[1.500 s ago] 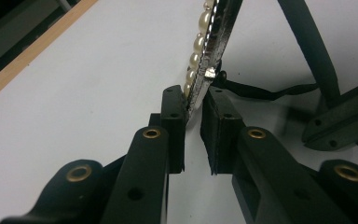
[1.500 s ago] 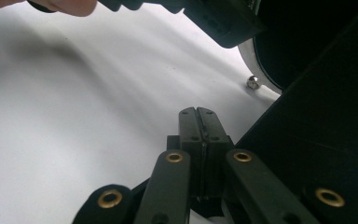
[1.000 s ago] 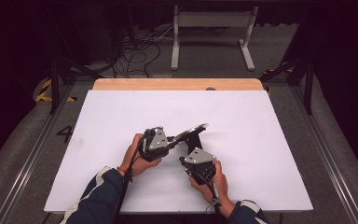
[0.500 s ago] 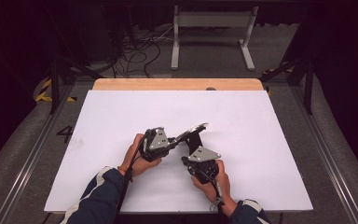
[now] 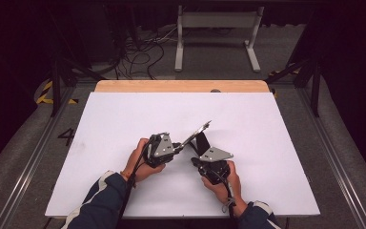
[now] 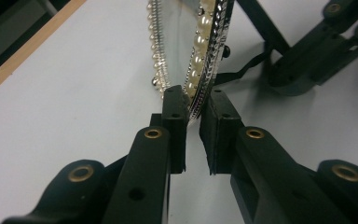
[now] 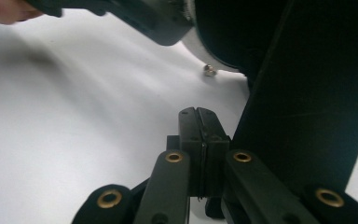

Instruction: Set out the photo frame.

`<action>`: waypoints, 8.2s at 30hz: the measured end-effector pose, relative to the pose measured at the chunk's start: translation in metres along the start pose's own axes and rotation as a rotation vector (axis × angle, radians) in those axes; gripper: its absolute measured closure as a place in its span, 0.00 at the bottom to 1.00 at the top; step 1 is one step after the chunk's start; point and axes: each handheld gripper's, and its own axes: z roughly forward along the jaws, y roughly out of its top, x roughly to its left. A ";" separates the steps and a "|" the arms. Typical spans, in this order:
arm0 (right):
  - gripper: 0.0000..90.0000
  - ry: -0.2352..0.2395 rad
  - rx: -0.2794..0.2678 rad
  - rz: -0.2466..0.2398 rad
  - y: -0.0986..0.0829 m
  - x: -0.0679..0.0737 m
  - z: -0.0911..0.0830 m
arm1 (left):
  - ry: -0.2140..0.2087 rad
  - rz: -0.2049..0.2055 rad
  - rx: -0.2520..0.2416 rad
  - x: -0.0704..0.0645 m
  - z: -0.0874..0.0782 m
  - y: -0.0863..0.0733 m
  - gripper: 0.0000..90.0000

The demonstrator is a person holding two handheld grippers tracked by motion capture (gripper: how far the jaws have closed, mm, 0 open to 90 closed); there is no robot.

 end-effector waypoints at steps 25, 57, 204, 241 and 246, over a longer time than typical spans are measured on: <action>0.99 -0.004 -0.018 0.036 -0.004 -0.006 -0.010 | -0.065 -0.031 -0.089 0.006 0.007 -0.001 0.80; 1.00 0.006 0.002 -0.006 -0.010 -0.014 -0.020 | -0.027 0.007 -0.012 -0.017 -0.006 0.010 0.85; 0.76 0.116 -0.077 0.234 0.008 -0.038 0.004 | 0.078 -0.242 0.102 -0.027 -0.081 -0.086 0.21; 0.88 0.206 -0.018 0.222 0.005 -0.045 0.002 | -0.046 -0.226 0.038 0.010 -0.027 -0.039 0.23; 0.77 0.167 -0.018 0.209 0.005 -0.042 0.002 | -0.077 -0.233 0.028 0.017 -0.014 -0.029 0.22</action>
